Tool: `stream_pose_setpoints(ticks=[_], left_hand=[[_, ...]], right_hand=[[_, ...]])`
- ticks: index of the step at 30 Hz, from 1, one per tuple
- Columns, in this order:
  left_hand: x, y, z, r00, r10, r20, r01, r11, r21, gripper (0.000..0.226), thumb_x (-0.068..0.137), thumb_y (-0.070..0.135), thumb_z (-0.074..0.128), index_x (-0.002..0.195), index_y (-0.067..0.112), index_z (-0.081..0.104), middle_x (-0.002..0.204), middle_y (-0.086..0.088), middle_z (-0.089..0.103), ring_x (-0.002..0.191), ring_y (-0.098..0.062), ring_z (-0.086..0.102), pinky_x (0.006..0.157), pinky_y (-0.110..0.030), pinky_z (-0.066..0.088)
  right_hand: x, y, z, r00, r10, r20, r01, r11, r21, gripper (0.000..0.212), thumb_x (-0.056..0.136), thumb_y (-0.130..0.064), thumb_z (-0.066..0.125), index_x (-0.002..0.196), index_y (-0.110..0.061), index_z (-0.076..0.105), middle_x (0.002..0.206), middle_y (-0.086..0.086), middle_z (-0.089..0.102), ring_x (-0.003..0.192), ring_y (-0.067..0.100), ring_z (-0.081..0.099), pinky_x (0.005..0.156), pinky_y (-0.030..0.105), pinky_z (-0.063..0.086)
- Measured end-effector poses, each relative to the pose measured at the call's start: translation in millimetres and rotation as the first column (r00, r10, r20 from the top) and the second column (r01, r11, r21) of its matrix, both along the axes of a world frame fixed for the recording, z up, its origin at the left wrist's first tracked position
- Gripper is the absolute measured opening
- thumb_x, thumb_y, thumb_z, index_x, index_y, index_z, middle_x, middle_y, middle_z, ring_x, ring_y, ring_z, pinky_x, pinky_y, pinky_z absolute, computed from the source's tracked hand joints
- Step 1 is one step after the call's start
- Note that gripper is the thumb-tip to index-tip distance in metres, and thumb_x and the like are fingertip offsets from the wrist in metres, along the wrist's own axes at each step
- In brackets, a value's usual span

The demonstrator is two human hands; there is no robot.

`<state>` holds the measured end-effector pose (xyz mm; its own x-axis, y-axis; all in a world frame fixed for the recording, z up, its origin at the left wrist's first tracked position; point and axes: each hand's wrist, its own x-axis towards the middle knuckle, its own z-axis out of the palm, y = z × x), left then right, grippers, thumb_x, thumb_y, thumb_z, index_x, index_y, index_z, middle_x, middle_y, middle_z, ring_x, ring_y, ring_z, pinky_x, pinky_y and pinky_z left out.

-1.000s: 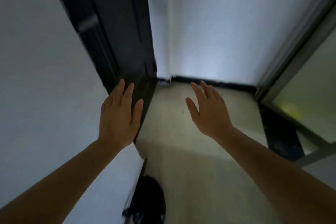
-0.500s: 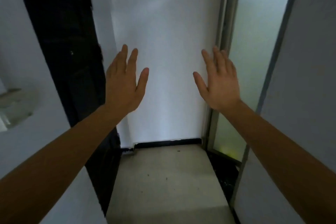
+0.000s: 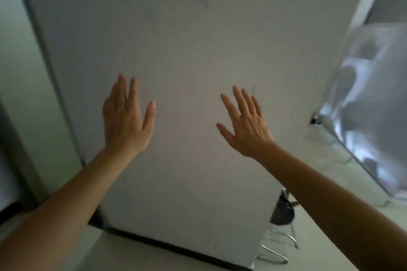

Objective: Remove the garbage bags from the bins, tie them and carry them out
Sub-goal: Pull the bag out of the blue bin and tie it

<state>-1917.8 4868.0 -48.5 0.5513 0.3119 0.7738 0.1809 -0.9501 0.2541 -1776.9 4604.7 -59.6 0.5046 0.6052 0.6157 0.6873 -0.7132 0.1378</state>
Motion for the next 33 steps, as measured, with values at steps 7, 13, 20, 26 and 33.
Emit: stream_pose_setpoints(ticks=[7, 13, 20, 26, 33], left_hand=[[130, -273, 13, 0.864, -0.500, -0.061, 0.503, 0.858, 0.103, 0.067, 0.103, 0.050, 0.032, 0.156, 0.010, 0.026, 0.164, -0.022, 0.021, 0.149, -0.039, 0.026, 0.115, -0.058, 0.029], [203, -493, 27, 0.689, -0.720, -0.080, 0.722, 0.674, 0.154, 0.067, 0.103, 0.051, 0.030, 0.157, 0.011, 0.026, 0.166, -0.018, 0.018, 0.150, -0.036, 0.023, 0.117, -0.058, 0.026], [252, -710, -9, 0.533, -0.825, -0.189, 0.842, 0.539, 0.019, 0.069, 0.103, 0.055, 0.023, 0.159, 0.016, 0.018, 0.168, -0.014, 0.012, 0.153, -0.033, 0.017, 0.119, -0.060, 0.022], [305, -857, -33, 0.409, -0.885, -0.223, 0.910, 0.412, 0.035, 0.069, 0.102, 0.052, 0.029, 0.157, 0.011, 0.024, 0.165, -0.018, 0.019, 0.148, -0.040, 0.027, 0.114, -0.061, 0.028], [391, -1057, -74, 0.227, -0.950, -0.214, 0.971, 0.237, -0.024, 0.071, 0.101, 0.056, 0.024, 0.160, 0.016, 0.017, 0.167, -0.014, 0.013, 0.150, -0.039, 0.023, 0.116, -0.061, 0.027]], right_hand=[[2, -301, 5, 0.880, -0.474, -0.012, 0.471, 0.872, 0.131, 0.074, 0.099, -0.058, 0.036, 0.160, -0.020, 0.014, 0.167, 0.017, 0.006, 0.154, 0.037, 0.007, 0.122, 0.057, 0.017], [-10, -524, -5, 0.705, -0.709, -0.021, 0.696, 0.686, 0.214, 0.073, 0.099, -0.053, 0.043, 0.159, -0.019, 0.020, 0.166, 0.018, 0.012, 0.153, 0.038, 0.012, 0.123, 0.054, 0.016], [-33, -716, -22, 0.482, -0.872, -0.084, 0.863, 0.456, 0.217, 0.075, 0.100, -0.057, 0.035, 0.160, -0.018, 0.014, 0.167, 0.018, 0.007, 0.153, 0.038, 0.010, 0.123, 0.052, 0.011], [-15, -836, -51, 0.358, -0.921, -0.153, 0.922, 0.322, 0.217, 0.075, 0.099, -0.054, 0.039, 0.160, -0.019, 0.012, 0.167, 0.016, 0.006, 0.154, 0.037, 0.008, 0.124, 0.050, 0.010], [65, -995, -94, 0.271, -0.950, -0.156, 0.959, 0.252, 0.127, 0.076, 0.100, -0.053, 0.042, 0.161, -0.020, 0.010, 0.168, 0.016, 0.004, 0.154, 0.036, 0.006, 0.124, 0.052, 0.013]])
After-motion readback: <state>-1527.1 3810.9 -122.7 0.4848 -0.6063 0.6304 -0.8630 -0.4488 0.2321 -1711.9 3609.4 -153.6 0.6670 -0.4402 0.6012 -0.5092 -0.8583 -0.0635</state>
